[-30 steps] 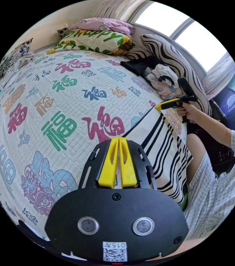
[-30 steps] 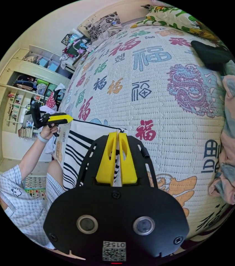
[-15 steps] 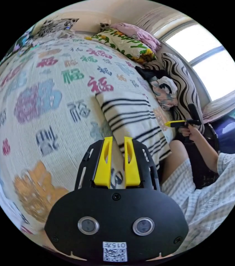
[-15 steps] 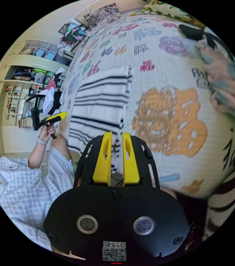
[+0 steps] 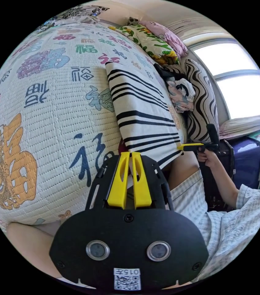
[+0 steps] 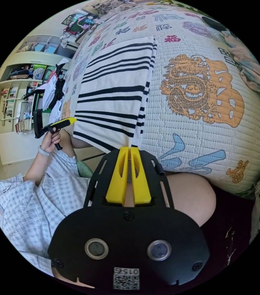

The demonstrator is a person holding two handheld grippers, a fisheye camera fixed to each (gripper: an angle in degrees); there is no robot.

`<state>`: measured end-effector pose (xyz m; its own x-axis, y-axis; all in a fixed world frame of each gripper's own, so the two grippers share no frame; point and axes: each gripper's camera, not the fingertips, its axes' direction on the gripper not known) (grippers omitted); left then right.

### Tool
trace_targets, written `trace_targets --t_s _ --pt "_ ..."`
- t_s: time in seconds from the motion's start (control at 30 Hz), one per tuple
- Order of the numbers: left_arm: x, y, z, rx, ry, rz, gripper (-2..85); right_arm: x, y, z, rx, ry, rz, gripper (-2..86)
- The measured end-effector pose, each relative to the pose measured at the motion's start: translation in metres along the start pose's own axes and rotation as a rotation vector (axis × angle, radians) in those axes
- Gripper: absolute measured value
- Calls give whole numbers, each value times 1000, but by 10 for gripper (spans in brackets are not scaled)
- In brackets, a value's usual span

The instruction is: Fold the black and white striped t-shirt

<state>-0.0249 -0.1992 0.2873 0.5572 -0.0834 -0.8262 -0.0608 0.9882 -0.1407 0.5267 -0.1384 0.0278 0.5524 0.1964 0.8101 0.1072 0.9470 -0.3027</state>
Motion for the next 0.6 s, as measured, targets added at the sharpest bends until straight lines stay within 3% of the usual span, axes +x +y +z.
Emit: trace_targets --t_s 0.13,0.37,0.6 --pt "-4 1 1 -2 -74 20 20 -10 -5 23 -57 69 17 12" --pt "-10 19 -22 -17 -13 7 83 -29 8 29 -40 83 34 67" --pt "-21 19 -10 -53 -34 -7 25 -54 5 45 -61 215 -14 25"
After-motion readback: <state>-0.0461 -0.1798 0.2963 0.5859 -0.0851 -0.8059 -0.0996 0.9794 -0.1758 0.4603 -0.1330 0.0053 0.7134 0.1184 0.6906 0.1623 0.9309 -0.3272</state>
